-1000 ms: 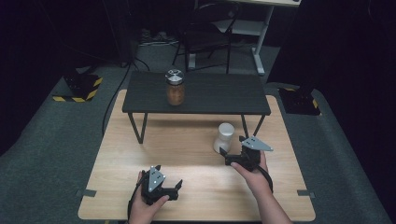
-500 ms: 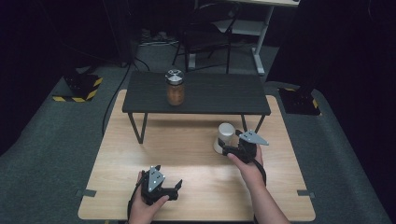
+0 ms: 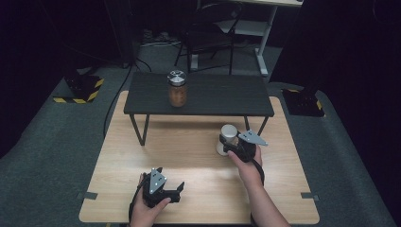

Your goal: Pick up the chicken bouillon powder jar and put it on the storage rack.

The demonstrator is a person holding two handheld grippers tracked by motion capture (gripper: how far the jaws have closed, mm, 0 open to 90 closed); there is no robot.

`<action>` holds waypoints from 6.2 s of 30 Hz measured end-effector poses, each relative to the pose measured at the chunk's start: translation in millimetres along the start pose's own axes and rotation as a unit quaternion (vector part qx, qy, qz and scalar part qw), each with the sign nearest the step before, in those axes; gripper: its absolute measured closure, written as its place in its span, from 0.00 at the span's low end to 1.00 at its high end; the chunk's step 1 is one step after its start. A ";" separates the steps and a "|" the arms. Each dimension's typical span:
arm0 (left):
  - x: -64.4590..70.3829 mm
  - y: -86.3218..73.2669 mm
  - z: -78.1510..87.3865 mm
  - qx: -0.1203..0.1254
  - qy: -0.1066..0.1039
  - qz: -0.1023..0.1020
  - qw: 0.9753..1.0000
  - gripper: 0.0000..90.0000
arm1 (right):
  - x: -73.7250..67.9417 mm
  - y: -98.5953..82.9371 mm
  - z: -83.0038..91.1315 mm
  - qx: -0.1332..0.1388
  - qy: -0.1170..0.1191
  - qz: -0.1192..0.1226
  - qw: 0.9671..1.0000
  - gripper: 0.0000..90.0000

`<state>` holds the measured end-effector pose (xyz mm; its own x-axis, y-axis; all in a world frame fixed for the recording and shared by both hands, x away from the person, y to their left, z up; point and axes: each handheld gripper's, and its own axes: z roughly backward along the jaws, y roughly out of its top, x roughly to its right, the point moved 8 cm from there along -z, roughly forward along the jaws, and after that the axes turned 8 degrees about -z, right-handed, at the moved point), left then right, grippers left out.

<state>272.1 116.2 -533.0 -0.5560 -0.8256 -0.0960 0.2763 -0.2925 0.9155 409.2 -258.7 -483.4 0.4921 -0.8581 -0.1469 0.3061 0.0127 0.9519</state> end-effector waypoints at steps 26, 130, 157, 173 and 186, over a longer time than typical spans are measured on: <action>-0.2 -0.1 0.0 0.001 -0.002 -0.002 1.000 0.00 | -8.8 12.2 18.6 0.004 -0.001 0.024 1.000 0.37; -3.6 -1.9 1.5 0.007 -0.008 0.002 1.000 0.00 | -51.0 172.9 76.6 0.094 0.005 0.026 0.995 0.37; -5.5 -2.8 2.5 0.010 -0.015 0.007 1.000 0.00 | -41.9 195.0 26.2 0.079 -0.036 0.018 0.996 0.37; -6.4 -3.3 2.9 0.012 -0.017 0.011 1.000 0.00 | -36.0 198.7 7.0 0.076 -0.048 0.011 0.996 0.37; -6.1 -3.2 2.7 0.011 -0.016 0.009 1.000 0.00 | -30.5 195.0 5.6 0.083 -0.041 0.001 0.996 0.37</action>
<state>272.5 123.4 -534.3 -0.5760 -0.8148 -0.0664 0.2700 -0.2663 0.9253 449.4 -232.9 -291.8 0.4233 -0.8969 -0.1281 0.1632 -0.0636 0.9845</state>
